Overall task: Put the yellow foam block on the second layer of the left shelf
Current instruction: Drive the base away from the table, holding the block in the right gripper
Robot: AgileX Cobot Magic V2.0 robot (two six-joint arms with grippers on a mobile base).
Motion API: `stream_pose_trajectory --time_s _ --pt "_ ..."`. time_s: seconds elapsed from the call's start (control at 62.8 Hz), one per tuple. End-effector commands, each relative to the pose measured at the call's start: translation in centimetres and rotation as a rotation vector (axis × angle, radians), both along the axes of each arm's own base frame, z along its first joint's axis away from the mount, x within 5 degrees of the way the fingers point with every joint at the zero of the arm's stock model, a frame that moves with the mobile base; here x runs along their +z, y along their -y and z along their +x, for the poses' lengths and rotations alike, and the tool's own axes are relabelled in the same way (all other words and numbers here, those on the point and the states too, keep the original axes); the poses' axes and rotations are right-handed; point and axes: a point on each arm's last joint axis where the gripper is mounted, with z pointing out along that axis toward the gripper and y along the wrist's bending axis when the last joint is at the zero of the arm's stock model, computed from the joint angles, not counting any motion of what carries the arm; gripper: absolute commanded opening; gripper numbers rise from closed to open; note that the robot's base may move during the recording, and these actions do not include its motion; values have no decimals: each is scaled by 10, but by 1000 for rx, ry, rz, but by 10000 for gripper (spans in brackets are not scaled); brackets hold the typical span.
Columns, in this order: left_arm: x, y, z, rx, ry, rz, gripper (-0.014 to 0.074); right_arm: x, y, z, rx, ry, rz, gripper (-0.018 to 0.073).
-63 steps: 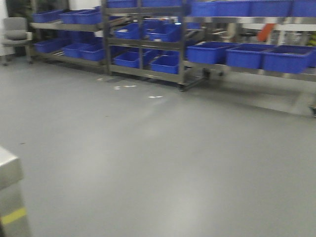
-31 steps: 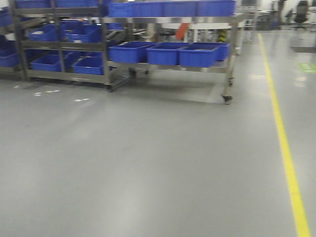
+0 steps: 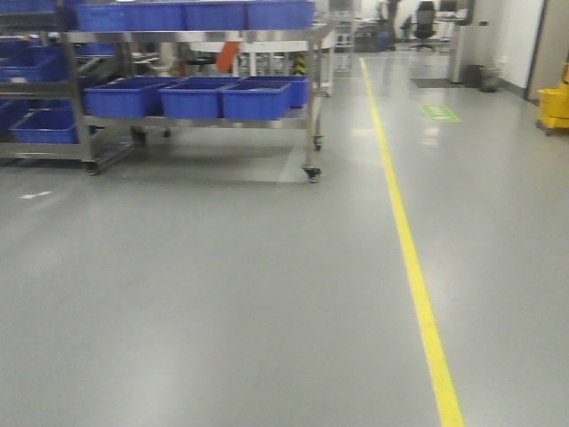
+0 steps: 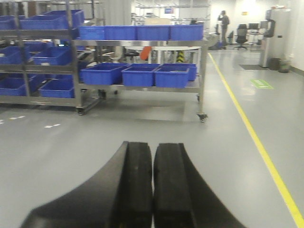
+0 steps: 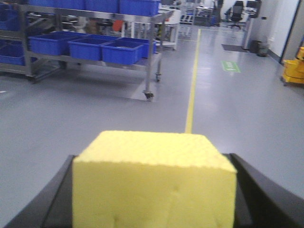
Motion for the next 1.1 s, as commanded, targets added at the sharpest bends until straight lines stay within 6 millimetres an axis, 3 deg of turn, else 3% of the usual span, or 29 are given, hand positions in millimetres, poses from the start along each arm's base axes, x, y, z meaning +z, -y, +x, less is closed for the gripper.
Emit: stream_pose_trajectory --time_s 0.0,1.083 --pt "0 0 -1 -9 77 -8 124 18 0 0 0 119 -3 484" --pt "-1 0 -1 -9 71 -8 124 18 0 0 0 112 -3 484"
